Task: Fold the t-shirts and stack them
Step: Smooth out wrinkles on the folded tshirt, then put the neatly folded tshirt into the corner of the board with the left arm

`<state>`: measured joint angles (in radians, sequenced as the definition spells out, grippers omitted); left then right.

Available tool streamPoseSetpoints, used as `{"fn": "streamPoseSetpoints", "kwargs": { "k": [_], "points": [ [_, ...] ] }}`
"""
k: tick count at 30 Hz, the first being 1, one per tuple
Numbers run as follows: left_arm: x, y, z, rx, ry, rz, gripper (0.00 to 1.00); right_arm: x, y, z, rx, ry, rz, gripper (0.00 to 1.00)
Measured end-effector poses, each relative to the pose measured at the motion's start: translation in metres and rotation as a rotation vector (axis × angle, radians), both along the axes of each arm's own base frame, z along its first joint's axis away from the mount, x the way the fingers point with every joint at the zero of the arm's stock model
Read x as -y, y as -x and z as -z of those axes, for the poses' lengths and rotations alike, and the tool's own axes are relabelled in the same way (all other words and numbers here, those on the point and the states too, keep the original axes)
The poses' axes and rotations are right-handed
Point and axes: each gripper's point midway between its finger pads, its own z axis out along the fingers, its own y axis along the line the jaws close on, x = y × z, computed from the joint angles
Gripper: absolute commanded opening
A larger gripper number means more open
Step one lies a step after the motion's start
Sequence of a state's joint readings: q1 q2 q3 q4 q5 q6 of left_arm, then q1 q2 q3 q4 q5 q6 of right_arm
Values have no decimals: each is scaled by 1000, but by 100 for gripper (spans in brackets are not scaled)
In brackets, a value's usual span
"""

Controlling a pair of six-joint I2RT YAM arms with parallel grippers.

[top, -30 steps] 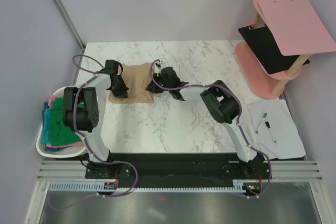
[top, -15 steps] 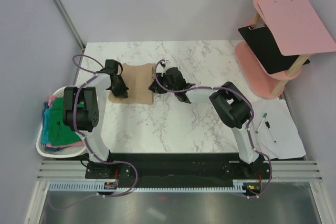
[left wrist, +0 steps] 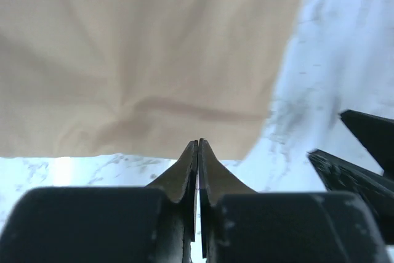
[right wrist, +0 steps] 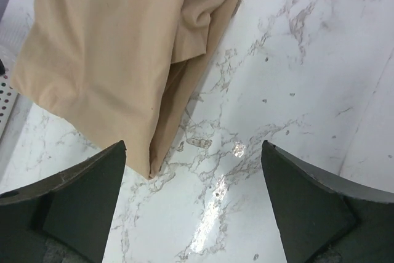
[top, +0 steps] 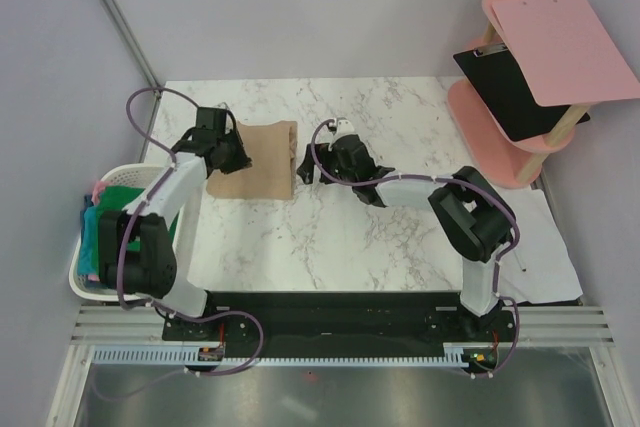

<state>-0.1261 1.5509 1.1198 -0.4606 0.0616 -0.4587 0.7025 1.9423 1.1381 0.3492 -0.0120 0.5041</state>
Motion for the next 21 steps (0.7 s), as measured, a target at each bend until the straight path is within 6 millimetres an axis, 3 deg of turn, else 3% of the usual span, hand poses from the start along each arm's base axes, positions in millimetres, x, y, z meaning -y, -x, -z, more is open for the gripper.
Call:
{"fn": "streamPoseSetpoints", "kwargs": {
  "k": [2, 4, 5, 7, 14, 18, 21],
  "points": [
    [9, -4, -25, 82, 37, 33, 19, 6, -2, -14, 32, -1, 20, 98],
    [20, -11, -45, 152, 87, 72, 18, 12, -3, -21, 50, -1, 37, 98],
    [26, -15, -50, 175, 114, 93, 2, 16, -4, -22, 54, 3, 48, 98],
    [39, -25, -53, 188, 165, 139, 2, 24, -6, -20, 53, 15, 68, 98],
    [100, -78, -30, 135, 167, 254, 2, 65, -9, 8, -8, 81, 145, 98],
    [135, -96, -15, 105, 140, 304, 2, 92, -12, 14, -32, 99, 190, 98],
    [149, -103, 2, 62, 106, 313, 2, 111, -18, 11, -34, 97, 229, 98]
  ]
}}
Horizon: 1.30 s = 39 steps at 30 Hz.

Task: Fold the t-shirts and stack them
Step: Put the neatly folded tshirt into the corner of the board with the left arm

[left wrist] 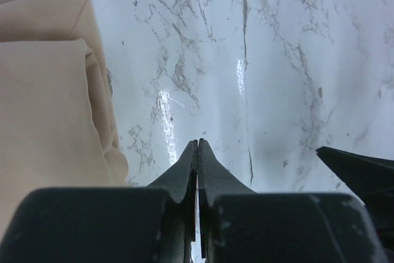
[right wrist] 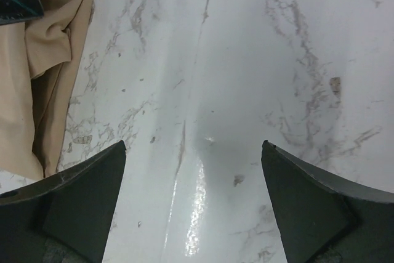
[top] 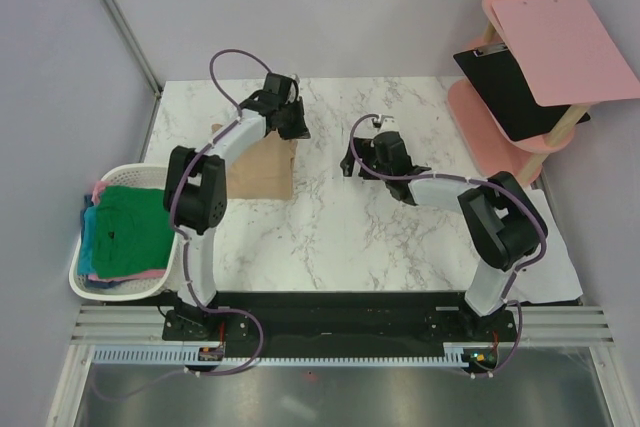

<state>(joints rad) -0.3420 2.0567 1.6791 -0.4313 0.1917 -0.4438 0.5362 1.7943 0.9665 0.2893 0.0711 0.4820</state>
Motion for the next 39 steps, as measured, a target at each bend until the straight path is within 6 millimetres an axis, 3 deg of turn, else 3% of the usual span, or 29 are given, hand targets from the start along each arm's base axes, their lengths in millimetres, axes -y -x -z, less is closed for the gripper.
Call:
{"fn": "streamPoseSetpoints", "kwargs": {
  "k": [3, 8, 22, 27, 33, 39],
  "points": [
    [3, -7, 18, -40, -52, -13, 2, 15, -4, -3, 0, -3, 28, 98],
    [-10, -9, 44, -113, -133, -53, 2, 30, -8, -1, -13, -3, 54, 98],
    [-35, 5, 84, -268, -249, -78, 2, 32, -6, 2, -31, -18, 42, 98],
    [-47, 6, 88, -296, -257, -92, 2, 33, -6, 3, -36, -26, 45, 98],
    [-78, 6, 90, -335, -274, -142, 2, 32, -3, 6, -48, -38, 44, 98],
    [-130, 3, 90, -360, -336, -214, 2, 27, 0, 5, -60, -68, 30, 98]
  ]
}}
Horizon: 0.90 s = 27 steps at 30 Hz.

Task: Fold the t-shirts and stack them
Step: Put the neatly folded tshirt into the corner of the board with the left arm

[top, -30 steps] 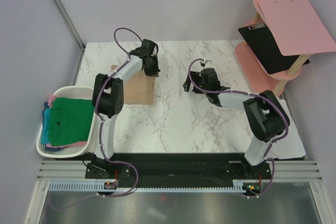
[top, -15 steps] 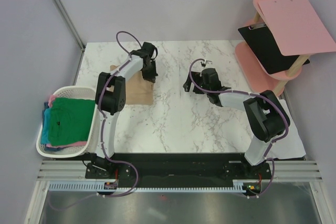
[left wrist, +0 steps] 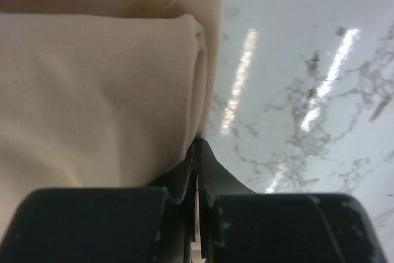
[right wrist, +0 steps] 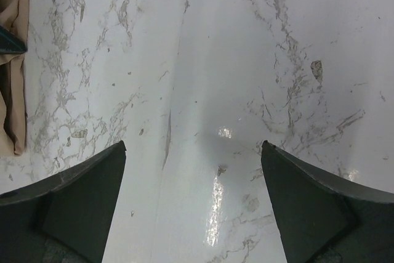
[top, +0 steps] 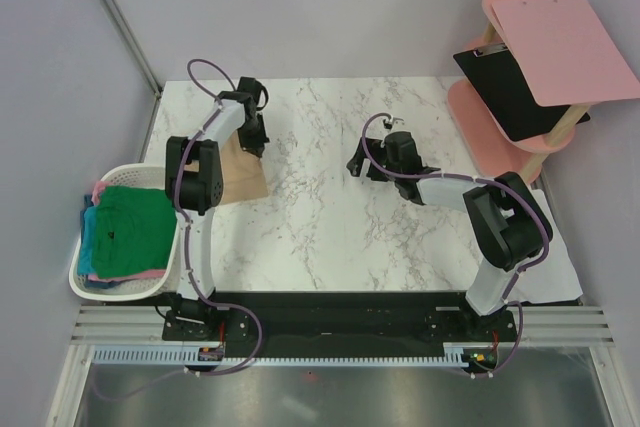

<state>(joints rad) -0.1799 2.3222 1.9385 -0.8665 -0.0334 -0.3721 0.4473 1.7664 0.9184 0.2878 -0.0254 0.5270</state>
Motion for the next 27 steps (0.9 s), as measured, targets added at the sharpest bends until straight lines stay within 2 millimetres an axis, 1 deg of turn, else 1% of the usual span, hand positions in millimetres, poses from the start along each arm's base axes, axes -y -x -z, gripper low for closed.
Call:
{"fn": "streamPoseSetpoints", "kwargs": {
  "k": [3, 6, 9, 11, 15, 18, 25, 27],
  "points": [
    [-26, 2, 0, -14, -62, -16, 2, -1, 1, 1, 0, -8, -3, 98],
    [-44, 5, 0, -31, -110, -19, 2, -1, 3, 3, -8, -11, -4, 98],
    [-56, 9, 0, -51, -132, -15, 2, -1, 5, 4, -13, -13, -6, 98],
    [-60, 11, -2, -56, -136, -7, 2, -1, 6, 6, -17, -13, -7, 98],
    [-56, 13, -13, -43, -125, 22, 2, -1, 10, 10, -31, -18, -10, 98],
    [-45, 20, -30, -16, -112, 49, 2, -2, 11, 10, -34, -24, -13, 98],
    [-5, 43, -88, 109, 2, 135, 2, -1, 12, 7, -29, -27, -14, 98],
    [-1, 51, -99, 139, 18, 146, 2, -2, 12, 4, -22, -30, -15, 98]
  ]
}}
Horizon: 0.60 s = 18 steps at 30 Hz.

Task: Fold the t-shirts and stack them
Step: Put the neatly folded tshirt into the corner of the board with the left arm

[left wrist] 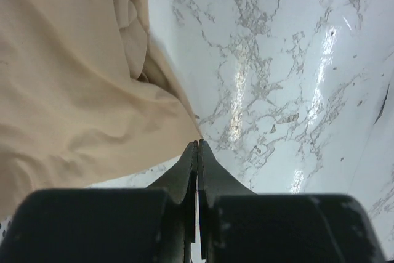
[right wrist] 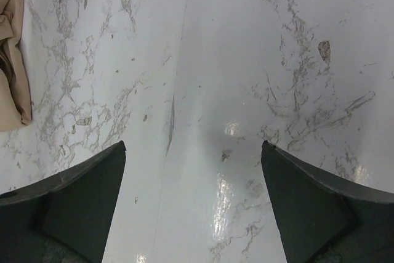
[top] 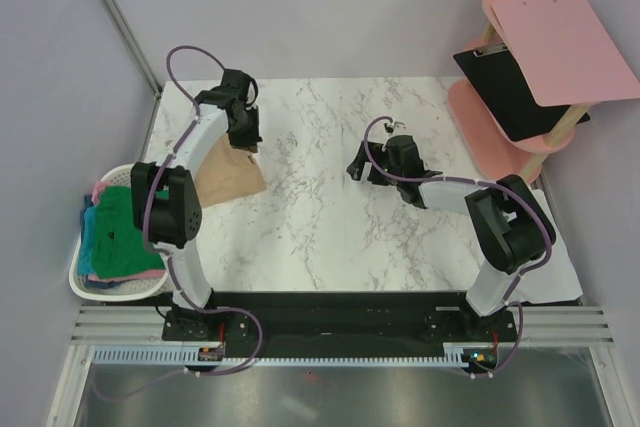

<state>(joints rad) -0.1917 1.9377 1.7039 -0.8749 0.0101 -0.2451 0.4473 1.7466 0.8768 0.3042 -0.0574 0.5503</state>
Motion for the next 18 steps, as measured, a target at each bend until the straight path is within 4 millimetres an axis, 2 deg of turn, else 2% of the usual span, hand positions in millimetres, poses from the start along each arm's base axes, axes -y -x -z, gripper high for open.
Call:
{"fn": "streamPoseSetpoints", "kwargs": {
  "k": [3, 8, 12, 18],
  "points": [
    [-7, 19, -2, -5, -11, -21, 2, -2, 1, -2, 2, -7, -9, 98],
    [-44, 58, 22, -118, -111, -133, 2, -4, 3, -2, -4, -11, -26, 98],
    [-66, 75, 40, -223, -167, -190, 2, -4, 4, -1, -7, -9, -33, 98],
    [-78, 108, 62, -346, -242, -200, 2, -5, 5, -1, -6, -9, -40, 98]
  ]
}}
